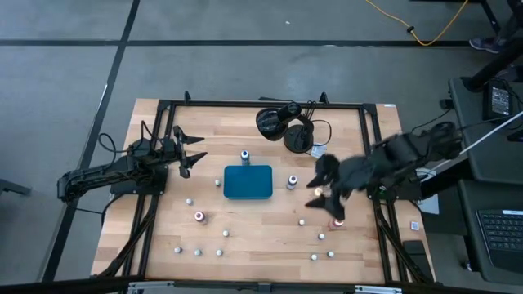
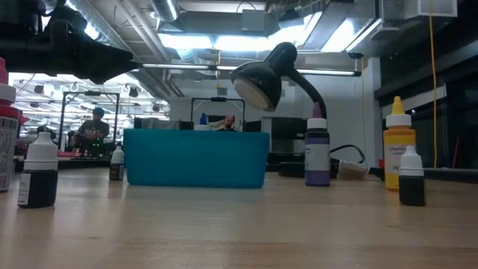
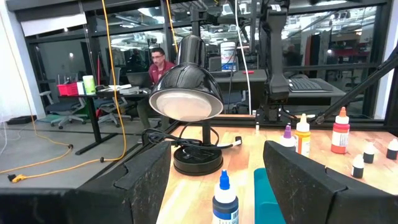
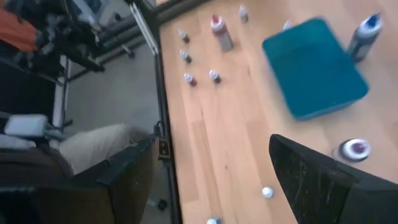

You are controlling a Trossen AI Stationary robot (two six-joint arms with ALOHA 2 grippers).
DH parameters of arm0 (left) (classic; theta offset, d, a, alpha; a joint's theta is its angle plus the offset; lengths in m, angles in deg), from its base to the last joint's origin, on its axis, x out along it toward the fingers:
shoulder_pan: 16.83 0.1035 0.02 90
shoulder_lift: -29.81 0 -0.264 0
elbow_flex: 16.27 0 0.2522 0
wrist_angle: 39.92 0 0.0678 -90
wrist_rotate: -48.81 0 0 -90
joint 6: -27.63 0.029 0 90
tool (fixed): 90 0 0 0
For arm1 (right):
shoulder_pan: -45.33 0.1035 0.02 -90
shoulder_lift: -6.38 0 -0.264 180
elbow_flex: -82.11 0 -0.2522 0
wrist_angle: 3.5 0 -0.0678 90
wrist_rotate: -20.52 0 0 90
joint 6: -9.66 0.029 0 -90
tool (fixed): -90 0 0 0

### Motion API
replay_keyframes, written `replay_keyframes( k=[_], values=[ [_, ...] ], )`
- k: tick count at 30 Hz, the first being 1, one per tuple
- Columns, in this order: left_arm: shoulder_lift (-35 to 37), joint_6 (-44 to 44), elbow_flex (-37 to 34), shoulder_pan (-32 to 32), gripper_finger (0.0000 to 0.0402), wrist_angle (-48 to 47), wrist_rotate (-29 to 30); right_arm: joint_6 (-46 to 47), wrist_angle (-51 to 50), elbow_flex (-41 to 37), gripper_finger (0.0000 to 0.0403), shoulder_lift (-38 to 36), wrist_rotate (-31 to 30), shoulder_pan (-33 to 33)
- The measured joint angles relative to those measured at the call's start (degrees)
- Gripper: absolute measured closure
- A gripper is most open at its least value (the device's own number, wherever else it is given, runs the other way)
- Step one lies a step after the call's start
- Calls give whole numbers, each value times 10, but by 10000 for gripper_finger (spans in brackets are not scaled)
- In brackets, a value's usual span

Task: Pick & Place food coloring
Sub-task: Put the small black food coloring bottle into the blue bin

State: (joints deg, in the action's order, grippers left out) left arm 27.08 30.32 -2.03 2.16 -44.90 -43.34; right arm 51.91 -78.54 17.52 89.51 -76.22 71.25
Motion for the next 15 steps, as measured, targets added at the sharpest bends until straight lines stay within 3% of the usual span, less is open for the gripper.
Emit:
replay_keyframes(
  k=[7, 15],
  values=[
    [0, 0, 0, 0, 151, 0, 0, 46, -11, 6, 95, 67, -23, 52],
    [0, 0, 0, 0, 150, 0, 0, 10, -21, 6, 95, 157, -40, 97]
  ],
)
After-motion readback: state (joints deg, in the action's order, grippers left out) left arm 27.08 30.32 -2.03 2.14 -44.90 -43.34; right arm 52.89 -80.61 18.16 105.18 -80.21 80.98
